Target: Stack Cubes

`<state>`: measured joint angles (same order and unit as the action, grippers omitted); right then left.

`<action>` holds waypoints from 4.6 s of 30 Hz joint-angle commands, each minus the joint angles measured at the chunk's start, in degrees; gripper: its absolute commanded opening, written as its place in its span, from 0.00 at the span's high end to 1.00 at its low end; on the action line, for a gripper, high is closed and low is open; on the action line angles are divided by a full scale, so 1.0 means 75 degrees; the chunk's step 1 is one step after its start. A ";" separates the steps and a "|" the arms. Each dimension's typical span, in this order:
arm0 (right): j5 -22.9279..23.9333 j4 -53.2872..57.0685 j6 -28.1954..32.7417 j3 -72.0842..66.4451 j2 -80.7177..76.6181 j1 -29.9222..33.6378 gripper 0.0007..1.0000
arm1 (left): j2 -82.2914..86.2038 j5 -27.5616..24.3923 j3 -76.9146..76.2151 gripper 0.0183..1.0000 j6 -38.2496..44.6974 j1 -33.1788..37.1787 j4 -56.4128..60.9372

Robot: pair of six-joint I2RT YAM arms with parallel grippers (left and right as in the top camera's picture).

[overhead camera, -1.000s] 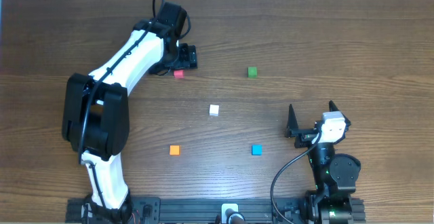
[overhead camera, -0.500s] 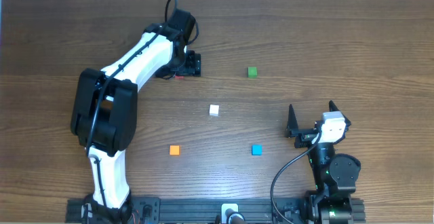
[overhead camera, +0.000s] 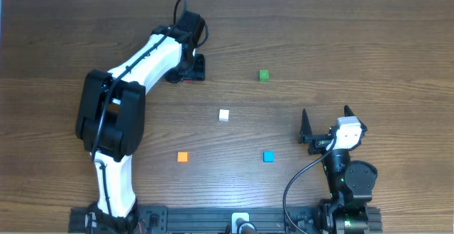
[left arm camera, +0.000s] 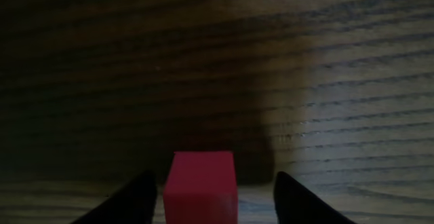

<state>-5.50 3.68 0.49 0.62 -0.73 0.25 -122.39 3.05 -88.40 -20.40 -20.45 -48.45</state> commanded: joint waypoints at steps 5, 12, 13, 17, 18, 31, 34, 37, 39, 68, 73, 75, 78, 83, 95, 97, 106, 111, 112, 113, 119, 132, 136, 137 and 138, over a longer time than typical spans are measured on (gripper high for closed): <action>-0.0064 0.0000 0.0055 -0.0044 0.0047 0.0041 0.01 | -0.0157 0.0058 -0.0143 0.61 -0.0143 0.0178 -0.0009; -0.0064 0.0000 0.0055 -0.0044 0.0047 0.0041 0.01 | -0.0157 0.0000 -0.0143 0.66 -0.0140 0.0172 -0.0003; -0.0064 0.0000 0.0055 -0.0044 0.0047 0.0041 0.01 | -0.0157 0.0000 -0.0146 0.67 -0.0140 0.0169 -0.0003; -0.0064 0.0003 0.0055 -0.0044 0.0047 0.0041 0.01 | -0.0157 -0.0087 -0.0143 0.80 -0.0172 0.0169 -0.0003; -0.0064 0.0000 0.0055 -0.0044 0.0047 0.0041 0.01 | -0.0157 -0.0093 -0.0143 0.84 -0.0210 0.0166 -0.0003; -0.0064 0.0000 0.0055 -0.0044 0.0047 0.0041 0.01 | 0.1317 -0.0137 -0.0146 0.98 -0.2095 -0.1107 -0.0857; -0.0064 0.0000 0.0055 -0.0044 0.0047 0.0041 0.01 | 0.1591 -0.0090 -0.0143 0.98 -0.2550 -0.1620 -0.1151; -0.0064 0.0000 0.0055 -0.0044 0.0047 0.0041 0.01 | 0.1661 0.0117 -0.0143 0.98 -0.2818 -0.2159 -0.1338; -0.0064 0.0000 0.0055 -0.0044 0.0047 0.0041 0.01 | 0.1661 0.0367 -0.0114 0.98 -0.2952 -0.2652 -0.1378; -0.0064 0.0003 0.0055 -0.0044 0.0047 0.0041 0.01 | 0.1411 0.0458 0.0962 0.98 -0.3366 -0.3040 -0.0688; -0.0064 0.0003 0.0055 -0.0044 0.0047 0.0041 0.01 | 0.1343 0.0458 0.1026 0.98 -0.3369 -0.3034 -0.0650; -0.0064 0.0000 0.0055 -0.0044 0.0047 0.0041 0.01 | 0.1343 0.0431 0.1169 0.98 -0.3372 -0.3002 -0.0562; -0.0064 0.0003 0.0055 -0.0044 0.0047 0.0041 0.01 | 0.1343 0.0396 0.1279 0.98 -0.3369 -0.2952 -0.0475; -0.0064 0.0000 0.0055 -0.0044 0.0047 0.0041 0.01 | 0.1343 0.0376 0.1317 0.98 -0.3369 -0.2914 -0.0452; -0.0064 0.0000 0.0055 -0.0044 0.0047 0.0041 0.01 | 0.1309 0.0286 0.1381 0.98 -0.3369 -0.2908 -0.0329; -0.0064 0.0000 0.0055 -0.0044 0.0047 0.0041 0.01 | 0.1306 0.0254 0.1408 0.98 -0.3369 -0.2908 -0.0283; -0.0064 0.0003 0.0055 -0.0044 0.0047 0.0041 0.01 | 0.1300 0.0195 0.1408 0.98 -0.3369 -0.2908 -0.0248; -0.0064 0.0000 0.0055 -0.0044 0.0047 0.0041 0.01 | 0.1271 0.0172 0.1408 0.89 -0.3369 -0.2908 -0.0248; -0.0064 0.0000 0.0055 -0.0044 0.0047 0.0041 0.01 | 0.1262 0.0175 0.1408 0.87 -0.3369 -0.2908 -0.0248; -0.0064 0.0000 0.0055 -0.0044 0.0047 0.0041 0.01 | 0.1259 0.0172 0.1408 0.85 -0.3372 -0.2908 -0.0248; -0.0064 0.0003 0.0055 -0.0044 0.0047 0.0041 0.01 | 0.1259 0.0175 0.1408 0.69 -0.3372 -0.2908 -0.0245; -0.0064 0.0003 0.0055 -0.0044 0.0047 0.0041 0.01 | 0.1559 0.0149 0.1408 0.00 -0.3404 -0.2917 -0.0143; -0.0064 0.0003 0.0055 -0.0044 0.0047 0.0041 0.01 | 0.2445 0.0055 0.1408 0.01 -0.3398 -0.2917 0.0038; -0.0064 0.0003 0.0055 -0.0044 0.0047 0.0041 0.01 | 0.2722 0.0055 0.1408 0.00 -0.3398 -0.2917 0.0035; -0.0064 0.0000 0.0055 -0.0044 0.0047 0.0041 0.01 | 0.2973 0.0058 0.1408 0.00 -0.3401 -0.2917 0.0041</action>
<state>-5.50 3.70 0.49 0.62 -0.73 0.25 -108.75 4.23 -77.78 -45.91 -42.68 -48.51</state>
